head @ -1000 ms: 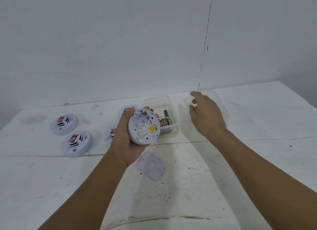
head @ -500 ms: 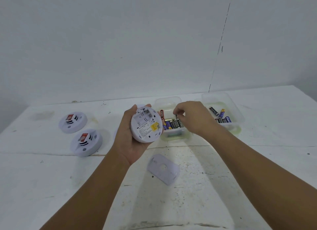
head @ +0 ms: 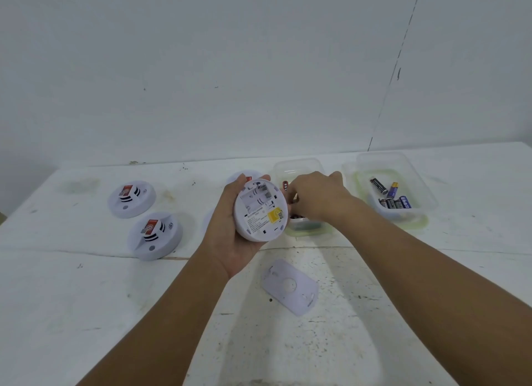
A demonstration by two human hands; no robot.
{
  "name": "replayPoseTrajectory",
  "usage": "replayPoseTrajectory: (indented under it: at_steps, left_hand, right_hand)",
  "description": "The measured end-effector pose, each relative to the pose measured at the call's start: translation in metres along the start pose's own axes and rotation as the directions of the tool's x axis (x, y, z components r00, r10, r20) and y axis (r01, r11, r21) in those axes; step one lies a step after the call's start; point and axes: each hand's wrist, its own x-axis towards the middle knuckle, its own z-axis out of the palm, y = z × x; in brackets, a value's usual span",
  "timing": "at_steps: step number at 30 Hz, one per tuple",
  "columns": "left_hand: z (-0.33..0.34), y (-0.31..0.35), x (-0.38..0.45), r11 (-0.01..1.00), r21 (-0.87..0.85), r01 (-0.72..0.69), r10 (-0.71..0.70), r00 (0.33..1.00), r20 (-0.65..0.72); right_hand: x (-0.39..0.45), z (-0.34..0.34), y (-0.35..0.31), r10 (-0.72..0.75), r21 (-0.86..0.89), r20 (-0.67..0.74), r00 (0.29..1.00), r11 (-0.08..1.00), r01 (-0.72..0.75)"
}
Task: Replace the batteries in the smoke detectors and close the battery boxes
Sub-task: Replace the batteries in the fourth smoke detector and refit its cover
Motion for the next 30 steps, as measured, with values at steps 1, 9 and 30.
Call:
replayPoseTrajectory:
  at_steps: [1,9,30]
  left_hand:
    - [0.000,0.000,0.000,1.000,-0.003,0.005,-0.005,1.000,-0.005]
    - [0.003,-0.001,-0.002,1.000,-0.004,0.008,-0.008,1.000,-0.022]
    - [0.000,-0.001,-0.063,1.000,-0.019,-0.016,0.014,0.994,-0.105]
  right_hand:
    - [0.001,0.001,-0.002,0.011,-0.016,-0.007,1.000,1.000,-0.011]
    - [0.005,-0.001,-0.005,0.030,-0.037,0.098,0.995,0.999,-0.026]
    - [-0.098,-0.015,-0.065,0.232,0.836,-0.439,0.868,0.460,0.300]
